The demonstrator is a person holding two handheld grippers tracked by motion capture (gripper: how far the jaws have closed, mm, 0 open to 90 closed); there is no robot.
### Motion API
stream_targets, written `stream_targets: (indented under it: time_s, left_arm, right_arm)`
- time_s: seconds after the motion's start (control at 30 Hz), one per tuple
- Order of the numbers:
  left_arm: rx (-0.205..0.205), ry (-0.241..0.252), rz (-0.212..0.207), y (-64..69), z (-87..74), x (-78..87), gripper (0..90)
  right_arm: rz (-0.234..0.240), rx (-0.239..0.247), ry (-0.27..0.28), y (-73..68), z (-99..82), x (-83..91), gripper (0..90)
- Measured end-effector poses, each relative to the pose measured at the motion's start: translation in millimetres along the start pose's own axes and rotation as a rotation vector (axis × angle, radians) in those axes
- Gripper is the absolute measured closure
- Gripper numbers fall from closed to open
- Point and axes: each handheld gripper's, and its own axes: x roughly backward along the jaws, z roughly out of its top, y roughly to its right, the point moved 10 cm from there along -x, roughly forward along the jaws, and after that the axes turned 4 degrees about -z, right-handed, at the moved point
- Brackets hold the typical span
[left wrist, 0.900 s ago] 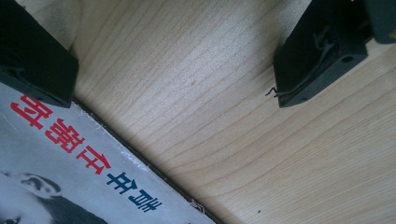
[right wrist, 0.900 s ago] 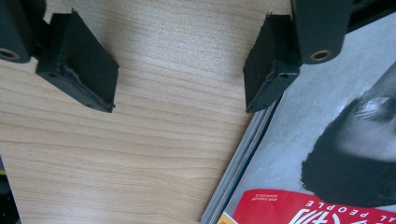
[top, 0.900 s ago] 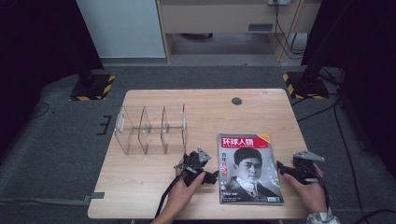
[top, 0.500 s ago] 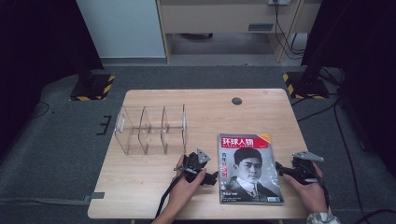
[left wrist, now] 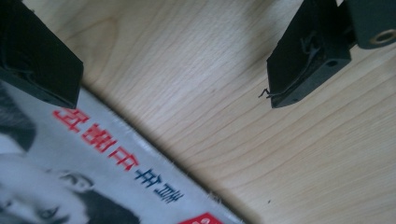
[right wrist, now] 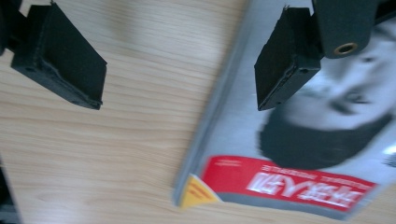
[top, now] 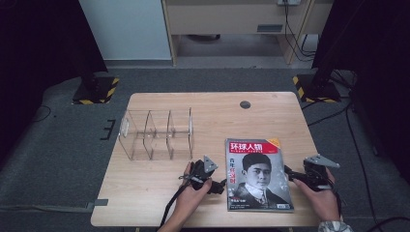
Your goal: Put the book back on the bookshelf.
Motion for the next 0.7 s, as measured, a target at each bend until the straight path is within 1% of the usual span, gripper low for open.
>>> stream_targets:
  time_s: [0.03,0.07,0.1,0.13,0.17,0.2,0.23,0.27,0.37,0.47,0.57,0.63,0.7]
  left_arm:
    - [0.006,0.008,-0.011,2.3,1.6,0.9,3.4]
    - [0.015,0.018,-0.025,5.8,3.7,2.3,3.6]
    - [0.019,0.024,-0.024,7.3,4.8,3.2,3.8]
    - [0.014,0.031,-0.023,9.4,6.4,4.4,4.1]
    - [0.011,0.043,-0.032,13.2,8.4,5.2,4.6]
    - [0.018,0.046,-0.043,16.1,9.2,5.4,4.7]
    - [0.030,0.055,-0.068,21.4,10.8,5.5,5.1]
    - [0.034,0.061,-0.080,25.0,11.9,5.3,5.9]
    - [0.004,0.055,-0.097,34.8,12.4,3.0,6.8]
    - [-0.004,0.065,-0.118,42.5,13.9,1.3,7.2]
    - [-0.016,0.078,-0.145,49.3,15.5,0.6,7.6]
    - [-0.020,0.067,-0.175,56.0,14.0,-1.9,8.7]
    - [-0.037,0.060,-0.190,61.9,12.0,-5.4,9.2]
  right_arm:
    - [0.018,0.007,0.002,-4.8,0.8,1.1,15.8]
    - [0.025,0.015,0.004,-8.3,1.2,1.5,15.4]
    - [0.036,0.027,0.001,-14.0,0.8,2.1,15.2]
    - [0.046,0.038,-0.001,-17.1,0.3,2.2,15.1]
    - [0.056,0.046,-0.005,-21.1,-0.5,1.8,15.0]
    - [0.071,0.057,-0.011,-25.2,-1.7,0.9,14.9]
    - [0.079,0.064,-0.017,-27.1,-2.8,0.2,14.9]
    - [0.091,0.070,-0.028,-30.2,-4.6,-1.3,14.9]
    - [0.114,0.078,-0.049,-36.4,-8.4,-5.4,14.9]
    - [0.130,0.077,-0.061,-43.0,-10.5,-8.1,14.4]
    - [0.140,0.095,-0.072,-48.1,-12.5,-10.0,14.5]
    - [0.149,0.103,-0.080,-52.0,-13.8,-11.8,14.6]
    - [0.151,0.111,-0.090,-55.5,-15.8,-13.6,14.5]
